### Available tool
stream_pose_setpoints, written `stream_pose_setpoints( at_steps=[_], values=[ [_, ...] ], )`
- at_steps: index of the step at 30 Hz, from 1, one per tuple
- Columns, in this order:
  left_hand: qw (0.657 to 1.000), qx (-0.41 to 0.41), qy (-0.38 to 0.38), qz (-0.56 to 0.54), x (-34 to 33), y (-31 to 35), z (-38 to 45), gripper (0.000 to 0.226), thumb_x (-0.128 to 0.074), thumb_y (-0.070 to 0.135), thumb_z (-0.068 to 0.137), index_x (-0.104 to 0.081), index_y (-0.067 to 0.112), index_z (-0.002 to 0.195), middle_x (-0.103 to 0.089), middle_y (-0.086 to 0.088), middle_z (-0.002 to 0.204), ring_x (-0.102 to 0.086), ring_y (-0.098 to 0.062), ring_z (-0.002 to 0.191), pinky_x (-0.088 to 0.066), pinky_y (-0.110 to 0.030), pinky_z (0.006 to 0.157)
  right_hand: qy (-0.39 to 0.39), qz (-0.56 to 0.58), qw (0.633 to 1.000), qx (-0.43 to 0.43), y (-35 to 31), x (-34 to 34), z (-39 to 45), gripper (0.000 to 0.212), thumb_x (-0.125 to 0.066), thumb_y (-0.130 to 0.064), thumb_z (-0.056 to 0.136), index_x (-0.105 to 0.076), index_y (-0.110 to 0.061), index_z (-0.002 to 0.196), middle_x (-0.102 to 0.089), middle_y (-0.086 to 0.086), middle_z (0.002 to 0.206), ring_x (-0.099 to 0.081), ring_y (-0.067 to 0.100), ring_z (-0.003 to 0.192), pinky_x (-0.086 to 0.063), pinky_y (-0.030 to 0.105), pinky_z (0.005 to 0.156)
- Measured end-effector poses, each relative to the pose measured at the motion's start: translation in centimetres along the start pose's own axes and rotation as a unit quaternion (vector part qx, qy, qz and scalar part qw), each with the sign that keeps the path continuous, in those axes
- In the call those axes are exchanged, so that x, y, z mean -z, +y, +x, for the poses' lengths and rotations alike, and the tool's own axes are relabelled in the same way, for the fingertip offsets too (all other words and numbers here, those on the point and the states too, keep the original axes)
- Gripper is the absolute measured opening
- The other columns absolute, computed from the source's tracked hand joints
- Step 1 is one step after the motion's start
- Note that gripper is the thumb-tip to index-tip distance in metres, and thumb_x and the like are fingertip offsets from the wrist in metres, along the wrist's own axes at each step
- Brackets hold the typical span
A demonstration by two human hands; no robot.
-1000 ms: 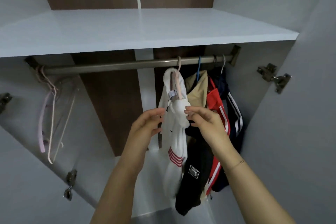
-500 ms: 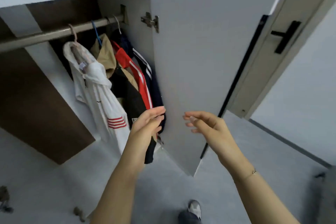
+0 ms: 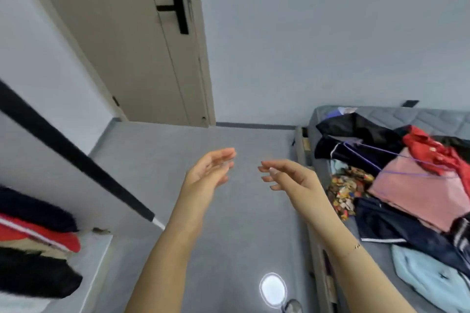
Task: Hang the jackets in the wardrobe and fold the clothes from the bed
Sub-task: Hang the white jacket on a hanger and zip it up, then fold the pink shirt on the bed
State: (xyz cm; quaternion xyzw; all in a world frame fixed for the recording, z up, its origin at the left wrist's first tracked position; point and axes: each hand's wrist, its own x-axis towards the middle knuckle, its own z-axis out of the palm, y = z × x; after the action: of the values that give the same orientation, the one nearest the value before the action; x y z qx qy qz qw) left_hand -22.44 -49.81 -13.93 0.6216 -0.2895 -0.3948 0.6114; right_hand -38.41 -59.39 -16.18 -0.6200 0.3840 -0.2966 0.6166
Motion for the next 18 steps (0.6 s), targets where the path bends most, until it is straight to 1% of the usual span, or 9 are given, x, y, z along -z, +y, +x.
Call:
stream_pose_setpoints(
  at_steps=[2, 4, 6, 8, 12, 14, 15, 16, 18],
  values=[
    [0.998, 0.014, -0.057, 0.007, -7.4, -1.3, 1.9, 0.027, -0.050, 0.005, 0.098, -0.068, 0.022, 0.109, -0.071, 0.010, 0.113, -0.065, -0.007, 0.109, -0.049, -0.022, 0.088, 0.056, 0.004, 0.998, -0.010, 1.4, 7.3, 0.3, 0.023, -0.055, -0.006, 0.097, -0.071, -0.021, 0.101, -0.076, -0.003, 0.097, -0.070, 0.011, 0.089, -0.051, 0.017, 0.072],
    [0.996, 0.023, -0.089, 0.008, -12.0, -2.2, 3.0, 0.026, -0.051, 0.006, 0.097, -0.068, 0.023, 0.108, -0.071, 0.010, 0.113, -0.065, -0.007, 0.109, -0.049, -0.021, 0.088, 0.084, 0.005, 0.996, -0.025, 2.2, 11.7, 0.3, 0.021, -0.054, -0.005, 0.097, -0.071, -0.015, 0.105, -0.075, 0.000, 0.100, -0.069, 0.011, 0.088, -0.049, 0.016, 0.072],
    [0.991, 0.030, -0.128, 0.017, -18.3, -3.5, 4.5, 0.026, -0.051, 0.006, 0.097, -0.068, 0.024, 0.107, -0.071, 0.011, 0.112, -0.065, -0.007, 0.109, -0.049, -0.023, 0.089, 0.128, 0.009, 0.991, -0.040, 3.4, 17.5, -0.1, 0.021, -0.054, -0.004, 0.097, -0.070, -0.010, 0.107, -0.074, 0.002, 0.102, -0.069, 0.008, 0.088, -0.049, 0.014, 0.072],
    [0.985, 0.046, -0.164, 0.024, -23.8, -4.5, 5.7, 0.027, -0.052, 0.007, 0.097, -0.069, 0.026, 0.106, -0.071, 0.011, 0.112, -0.064, -0.007, 0.109, -0.048, -0.026, 0.091, 0.170, 0.014, 0.984, -0.049, 4.6, 22.5, -0.6, 0.021, -0.054, -0.003, 0.097, -0.071, -0.009, 0.107, -0.074, 0.002, 0.103, -0.068, 0.007, 0.090, -0.048, 0.013, 0.073],
    [0.968, 0.078, -0.234, 0.050, -32.4, -6.5, 7.8, 0.025, -0.053, 0.008, 0.096, -0.068, 0.024, 0.108, -0.071, 0.010, 0.113, -0.063, -0.009, 0.111, -0.048, -0.027, 0.092, 0.242, 0.027, 0.966, -0.088, 7.4, 29.9, -1.2, 0.023, -0.055, -0.002, 0.096, -0.072, -0.016, 0.102, -0.075, -0.003, 0.096, -0.067, 0.009, 0.086, -0.050, 0.019, 0.074],
    [0.957, 0.094, -0.266, 0.071, -36.0, -7.6, 9.0, 0.024, -0.054, 0.009, 0.096, -0.068, 0.023, 0.110, -0.070, 0.008, 0.115, -0.063, -0.009, 0.111, -0.049, -0.027, 0.093, 0.278, 0.024, 0.955, -0.100, 8.9, 32.7, -1.2, 0.026, -0.056, -0.002, 0.095, -0.072, -0.023, 0.096, -0.076, -0.004, 0.093, -0.067, 0.014, 0.084, -0.052, 0.029, 0.076],
    [0.950, 0.101, -0.283, 0.083, -37.7, -8.2, 9.7, 0.025, -0.053, 0.009, 0.097, -0.067, 0.023, 0.111, -0.070, 0.008, 0.116, -0.063, -0.008, 0.111, -0.049, -0.027, 0.093, 0.295, 0.021, 0.949, -0.108, 9.6, 33.9, -1.1, 0.028, -0.057, -0.003, 0.095, -0.072, -0.027, 0.094, -0.076, -0.003, 0.092, -0.067, 0.020, 0.084, -0.052, 0.036, 0.079],
    [0.943, 0.106, -0.299, 0.095, -39.3, -8.9, 10.5, 0.025, -0.052, 0.009, 0.097, -0.067, 0.023, 0.111, -0.069, 0.008, 0.116, -0.063, -0.008, 0.110, -0.049, -0.026, 0.093, 0.310, 0.020, 0.943, -0.120, 10.3, 35.1, -0.9, 0.029, -0.057, -0.005, 0.095, -0.071, -0.030, 0.092, -0.076, -0.003, 0.092, -0.068, 0.024, 0.085, -0.053, 0.040, 0.080],
    [0.931, 0.119, -0.326, 0.114, -42.4, -10.2, 12.3, 0.025, -0.052, 0.009, 0.098, -0.067, 0.023, 0.112, -0.069, 0.009, 0.116, -0.063, -0.007, 0.110, -0.049, -0.025, 0.093, 0.336, 0.024, 0.931, -0.142, 11.7, 37.5, -0.4, 0.029, -0.057, -0.006, 0.095, -0.071, -0.031, 0.092, -0.076, -0.006, 0.092, -0.069, 0.022, 0.090, -0.053, 0.037, 0.081]
  ],
)
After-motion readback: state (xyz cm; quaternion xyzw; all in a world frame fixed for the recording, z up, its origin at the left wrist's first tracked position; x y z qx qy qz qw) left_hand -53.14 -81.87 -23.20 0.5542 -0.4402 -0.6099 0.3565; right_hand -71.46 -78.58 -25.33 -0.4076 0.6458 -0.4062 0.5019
